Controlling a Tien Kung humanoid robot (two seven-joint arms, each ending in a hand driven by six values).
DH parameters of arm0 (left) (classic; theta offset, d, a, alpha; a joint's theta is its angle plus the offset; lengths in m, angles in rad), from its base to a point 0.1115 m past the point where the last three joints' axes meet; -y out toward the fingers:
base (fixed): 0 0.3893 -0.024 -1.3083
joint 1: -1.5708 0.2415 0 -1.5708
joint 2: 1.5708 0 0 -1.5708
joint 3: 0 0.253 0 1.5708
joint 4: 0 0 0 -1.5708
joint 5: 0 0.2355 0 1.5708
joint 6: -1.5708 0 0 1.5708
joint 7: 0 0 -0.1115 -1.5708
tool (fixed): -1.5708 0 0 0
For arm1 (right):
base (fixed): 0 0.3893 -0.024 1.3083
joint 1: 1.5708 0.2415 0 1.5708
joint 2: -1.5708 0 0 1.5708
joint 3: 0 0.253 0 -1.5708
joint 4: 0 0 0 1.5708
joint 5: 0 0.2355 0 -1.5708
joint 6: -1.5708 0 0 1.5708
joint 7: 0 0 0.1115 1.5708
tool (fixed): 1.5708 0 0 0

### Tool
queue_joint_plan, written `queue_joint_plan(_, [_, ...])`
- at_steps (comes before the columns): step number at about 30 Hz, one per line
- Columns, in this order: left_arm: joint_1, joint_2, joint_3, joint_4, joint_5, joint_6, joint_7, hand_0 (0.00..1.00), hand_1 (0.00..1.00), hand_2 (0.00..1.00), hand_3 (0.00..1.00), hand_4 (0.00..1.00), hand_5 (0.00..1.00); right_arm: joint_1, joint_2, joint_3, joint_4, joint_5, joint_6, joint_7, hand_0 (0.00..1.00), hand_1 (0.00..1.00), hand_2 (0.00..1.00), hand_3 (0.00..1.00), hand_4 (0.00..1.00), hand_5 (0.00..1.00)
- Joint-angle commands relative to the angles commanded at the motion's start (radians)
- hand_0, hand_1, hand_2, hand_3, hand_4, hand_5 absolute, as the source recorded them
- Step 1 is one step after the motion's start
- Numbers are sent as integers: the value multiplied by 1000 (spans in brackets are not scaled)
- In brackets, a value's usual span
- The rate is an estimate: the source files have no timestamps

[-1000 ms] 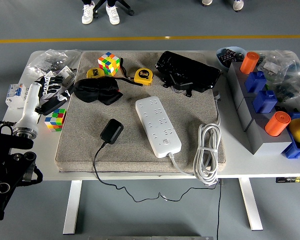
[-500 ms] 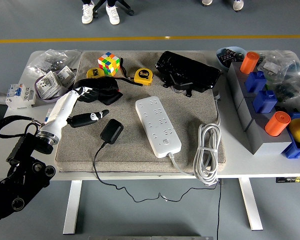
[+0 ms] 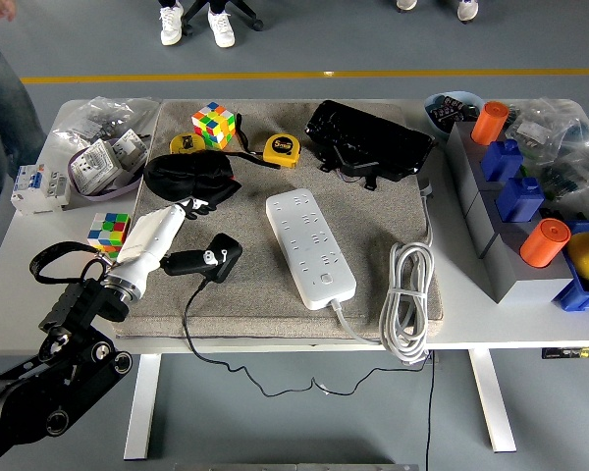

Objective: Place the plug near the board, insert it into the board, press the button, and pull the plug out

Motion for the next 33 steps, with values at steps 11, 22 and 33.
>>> queue_joint_plan(11, [-21,-13,61,39,44,7,19,652,695,728,770,998,642,-1,-1,-3,0,0,0,0,654,676,648,566,995,558])
queue_joint_plan(22, [-44,-31,98,88,89,44,55,477,547,559,671,998,441,2,-4,-8,0,2,0,0,654,676,649,566,996,558])
queue_joint_plan(33, [-47,-33,99,101,96,76,77,327,399,428,566,998,308,2,-6,-10,2,1,-2,2,654,676,648,566,996,558])
